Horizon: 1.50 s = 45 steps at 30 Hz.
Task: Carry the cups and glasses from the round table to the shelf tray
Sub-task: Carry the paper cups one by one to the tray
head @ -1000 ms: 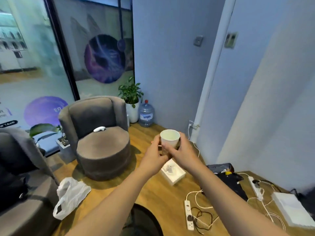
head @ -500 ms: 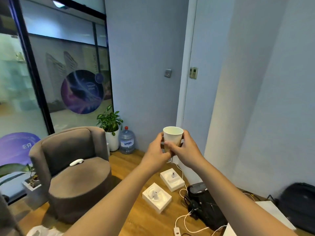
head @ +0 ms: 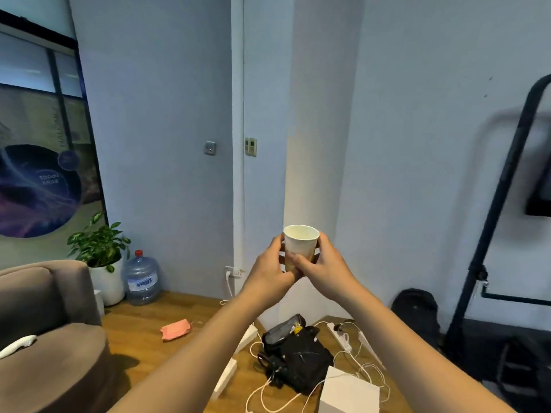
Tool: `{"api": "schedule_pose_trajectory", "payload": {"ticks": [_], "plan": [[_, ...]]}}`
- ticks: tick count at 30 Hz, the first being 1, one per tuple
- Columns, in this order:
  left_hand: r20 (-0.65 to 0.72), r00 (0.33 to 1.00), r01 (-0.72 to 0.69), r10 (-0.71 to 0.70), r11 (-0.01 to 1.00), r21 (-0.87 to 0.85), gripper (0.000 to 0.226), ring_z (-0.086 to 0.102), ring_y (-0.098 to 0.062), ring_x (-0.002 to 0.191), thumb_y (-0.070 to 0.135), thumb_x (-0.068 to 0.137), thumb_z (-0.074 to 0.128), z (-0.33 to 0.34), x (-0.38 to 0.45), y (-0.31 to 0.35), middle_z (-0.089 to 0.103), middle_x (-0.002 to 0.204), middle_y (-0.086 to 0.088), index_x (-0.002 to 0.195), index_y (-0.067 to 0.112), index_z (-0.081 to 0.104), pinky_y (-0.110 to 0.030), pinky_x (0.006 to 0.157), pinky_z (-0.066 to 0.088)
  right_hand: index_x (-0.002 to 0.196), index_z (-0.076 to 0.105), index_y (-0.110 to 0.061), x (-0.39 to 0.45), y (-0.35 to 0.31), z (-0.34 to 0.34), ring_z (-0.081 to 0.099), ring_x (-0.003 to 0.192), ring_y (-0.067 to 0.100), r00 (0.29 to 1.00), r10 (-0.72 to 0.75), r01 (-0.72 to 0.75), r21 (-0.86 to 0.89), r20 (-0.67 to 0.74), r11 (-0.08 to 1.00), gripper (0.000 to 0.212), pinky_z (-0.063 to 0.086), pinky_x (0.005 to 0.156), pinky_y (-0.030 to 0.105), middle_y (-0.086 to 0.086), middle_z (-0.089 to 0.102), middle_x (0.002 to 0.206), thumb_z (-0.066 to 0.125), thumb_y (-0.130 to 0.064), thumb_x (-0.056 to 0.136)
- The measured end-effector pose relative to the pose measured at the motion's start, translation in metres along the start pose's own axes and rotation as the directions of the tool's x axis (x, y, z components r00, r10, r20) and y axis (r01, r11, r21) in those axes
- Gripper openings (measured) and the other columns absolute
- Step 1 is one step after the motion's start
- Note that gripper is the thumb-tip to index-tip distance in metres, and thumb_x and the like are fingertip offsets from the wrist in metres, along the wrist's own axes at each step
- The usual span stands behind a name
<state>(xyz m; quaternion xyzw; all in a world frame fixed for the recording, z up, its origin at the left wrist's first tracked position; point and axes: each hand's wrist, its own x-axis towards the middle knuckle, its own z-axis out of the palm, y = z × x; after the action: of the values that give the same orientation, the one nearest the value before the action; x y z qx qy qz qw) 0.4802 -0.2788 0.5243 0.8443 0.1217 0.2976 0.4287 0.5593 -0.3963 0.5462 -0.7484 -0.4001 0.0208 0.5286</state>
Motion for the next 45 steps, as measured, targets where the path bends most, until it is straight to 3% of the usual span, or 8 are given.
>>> {"api": "schedule_pose_trajectory", "payload": {"ticks": [6,14,18,22,31,34,41,45], "plan": [[0.167,0.972,-0.143,0.163,0.981,-0.128,0.067,0.057,-0.01,0.114,0.038,0.089,0.074,0.117,-0.038,0.093,0.057,0.13,0.009,0.145,0.033,0.038,-0.036,0.093,0.058,0.146,0.035,-0.028,-0.097,0.025,-0.136,0.048,0.125,0.013,0.981,0.054,-0.077,-0.119,-0.186,0.99,0.067,0.046,0.092,0.021,-0.01,0.048,0.134,0.071,-0.039,0.091],[0.398,0.84,-0.207,0.369,0.896,-0.393,0.058,0.058,-0.002,0.11,0.036,0.089,0.074,0.3,-0.141,0.236,0.058,0.121,0.023,0.136,0.045,0.041,-0.028,0.091,0.056,0.158,0.024,-0.027,-0.284,0.043,-0.323,0.043,0.139,0.017,0.853,0.209,-0.329,-0.183,-0.477,0.926,0.088,0.043,0.112,0.043,-0.005,0.042,0.155,0.07,-0.046,0.084],[0.516,0.704,-0.203,0.489,0.834,-0.513,0.055,0.059,0.009,0.11,0.034,0.091,0.072,0.385,-0.204,0.308,0.061,0.124,0.026,0.137,0.045,0.044,-0.02,0.089,0.053,0.153,0.034,-0.026,-0.387,0.043,-0.405,0.046,0.133,0.01,0.744,0.231,-0.424,-0.176,-0.627,0.888,0.077,0.042,0.109,0.032,-0.011,0.046,0.146,0.072,-0.038,0.087],[0.587,0.568,-0.186,0.578,0.784,-0.592,0.057,0.063,-0.002,0.111,0.029,0.089,0.068,0.46,-0.257,0.371,0.064,0.125,0.02,0.14,0.043,0.044,-0.037,0.095,0.056,0.15,0.037,-0.027,-0.474,0.041,-0.472,0.048,0.131,0.009,0.617,0.246,-0.521,-0.154,-0.747,0.84,0.073,0.042,0.111,0.036,-0.01,0.051,0.144,0.073,-0.034,0.087],[0.625,0.264,-0.101,0.735,0.665,-0.74,0.056,0.064,-0.001,0.107,0.037,0.085,0.072,0.611,-0.359,0.499,0.066,0.121,0.017,0.136,0.037,0.05,-0.029,0.087,0.056,0.139,0.046,-0.029,-0.628,0.048,-0.597,0.057,0.113,0.01,0.337,0.235,-0.684,-0.066,-0.912,0.727,0.055,0.051,0.093,0.029,-0.011,0.058,0.128,0.071,-0.034,0.09],[0.615,0.2,-0.095,0.763,0.64,-0.763,0.062,0.062,0.003,0.101,0.049,0.08,0.071,0.662,-0.385,0.54,0.064,0.119,0.018,0.136,0.035,0.048,-0.025,0.08,0.053,0.139,0.047,-0.031,-0.667,0.055,-0.641,0.06,0.109,0.011,0.257,0.212,-0.706,-0.034,-0.943,0.707,0.056,0.049,0.084,0.023,-0.014,0.06,0.123,0.072,-0.033,0.09],[0.582,0.056,-0.04,0.811,0.584,-0.811,0.06,0.062,0.004,0.097,0.04,0.085,0.074,0.759,-0.436,0.644,0.063,0.12,0.018,0.138,0.037,0.046,-0.024,0.082,0.056,0.15,0.037,-0.031,-0.741,0.059,-0.743,0.059,0.118,0.016,0.104,0.141,-0.749,0.016,-0.985,0.662,0.073,0.052,0.097,0.034,-0.007,0.054,0.141,0.069,-0.041,0.086],[0.561,-0.01,-0.003,0.828,0.561,-0.828,0.064,0.062,0.002,0.101,0.042,0.083,0.074,0.804,-0.476,0.682,0.061,0.123,0.02,0.139,0.041,0.044,-0.024,0.082,0.057,0.147,0.039,-0.033,-0.791,0.066,-0.78,0.064,0.101,0.005,0.032,0.104,-0.746,0.045,-0.994,0.664,0.063,0.051,0.079,0.018,-0.014,0.057,0.131,0.07,-0.032,0.092]]}}
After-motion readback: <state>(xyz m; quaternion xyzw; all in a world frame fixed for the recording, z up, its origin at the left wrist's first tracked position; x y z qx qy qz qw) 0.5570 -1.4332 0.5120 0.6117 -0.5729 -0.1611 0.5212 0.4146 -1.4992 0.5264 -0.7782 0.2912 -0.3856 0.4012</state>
